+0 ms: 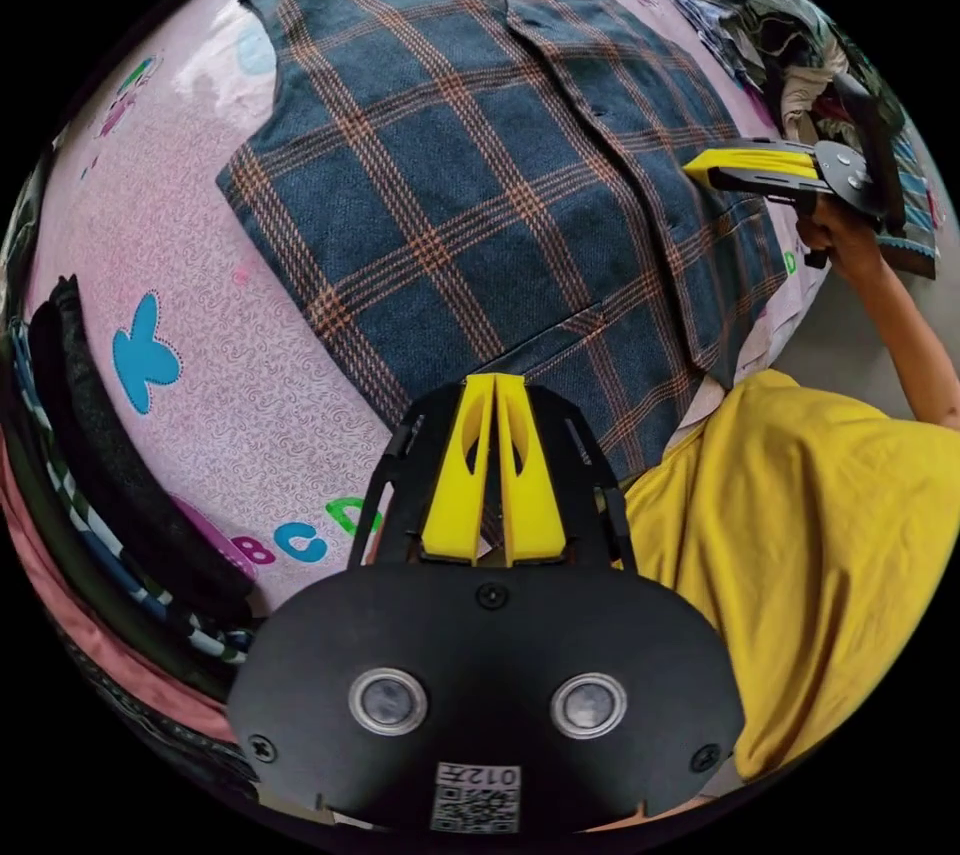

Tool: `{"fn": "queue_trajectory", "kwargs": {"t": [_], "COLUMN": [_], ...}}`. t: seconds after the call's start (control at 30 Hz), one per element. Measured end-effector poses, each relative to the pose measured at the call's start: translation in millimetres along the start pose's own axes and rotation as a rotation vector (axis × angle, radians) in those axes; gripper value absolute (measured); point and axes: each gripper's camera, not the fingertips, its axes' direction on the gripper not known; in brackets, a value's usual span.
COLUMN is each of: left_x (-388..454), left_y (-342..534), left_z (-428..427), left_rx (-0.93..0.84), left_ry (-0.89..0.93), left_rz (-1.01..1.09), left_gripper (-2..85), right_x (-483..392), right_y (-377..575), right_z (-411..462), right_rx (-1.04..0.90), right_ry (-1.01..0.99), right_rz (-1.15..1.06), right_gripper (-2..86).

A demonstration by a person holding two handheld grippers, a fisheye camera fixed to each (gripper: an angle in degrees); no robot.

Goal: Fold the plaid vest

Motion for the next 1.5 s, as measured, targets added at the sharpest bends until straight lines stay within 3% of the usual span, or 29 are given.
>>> {"fn": "queue_trajectory", "kwargs": {"t": [0.1, 0.23, 0.37, 0.53, 0.73, 0.9, 1.03, 1.17, 1.33, 1.5], "left_x": [9.0, 47.5, 89.5, 90.8, 65.5, 46.9, 20.8, -4.0, -42.5, -118.9], "left_y": [7.0, 1.5, -22.4, -27.8, -26.2, -25.1, -44.2, -56.8, -82.4, -160.7], "left_z": [-14.9, -28.3, -0.9, 28.1, 33.8, 1.0, 8.1, 19.7, -25.2, -85.8], "left_rx": [0.065, 0.174, 0.125, 0.056, 0.05, 0.202, 0.165, 0.107, 0.245, 0.38], "left_ry": [-0.062, 0.002, -0.008, -0.055, 0.062, -0.022, -0.029, 0.026, -0.061, -0.111], "left_rz": [-0.035, 0.058, 0.182, 0.194, 0.152, 0.109, 0.056, 0.028, -0.053, -0.232], "left_gripper": [0.5, 0.5, 0.4, 0.3, 0.3, 0.4, 0.4, 0.4, 0.4, 0.4], "right_x": [-9.7, -41.6, -65.6, -64.3, -78.7, -62.9, -25.2, -15.4, -9.4, -0.5], "right_y": [8.9, 35.0, 43.7, 37.7, 26.1, 25.5, 14.5, 3.0, -9.4, -19.2], "right_z": [-11.7, -14.8, 17.7, 21.9, 21.0, -2.0, 4.6, 12.3, 6.4, -2.2], "right_rx": [0.031, 0.032, -0.038, -0.041, -0.066, -0.001, -0.078, -0.159, -0.202, -0.217], "right_ry": [0.023, -0.107, -0.055, -0.057, 0.033, 0.161, 0.174, 0.182, 0.165, 0.151], "right_rz": [0.012, -0.091, -0.128, -0.082, -0.034, 0.057, 0.149, 0.042, -0.038, -0.075], "right_gripper": [0.0, 0.0, 0.0, 0.0, -0.1, 0.0, 0.1, 0.2, 0.5, 0.7]}}
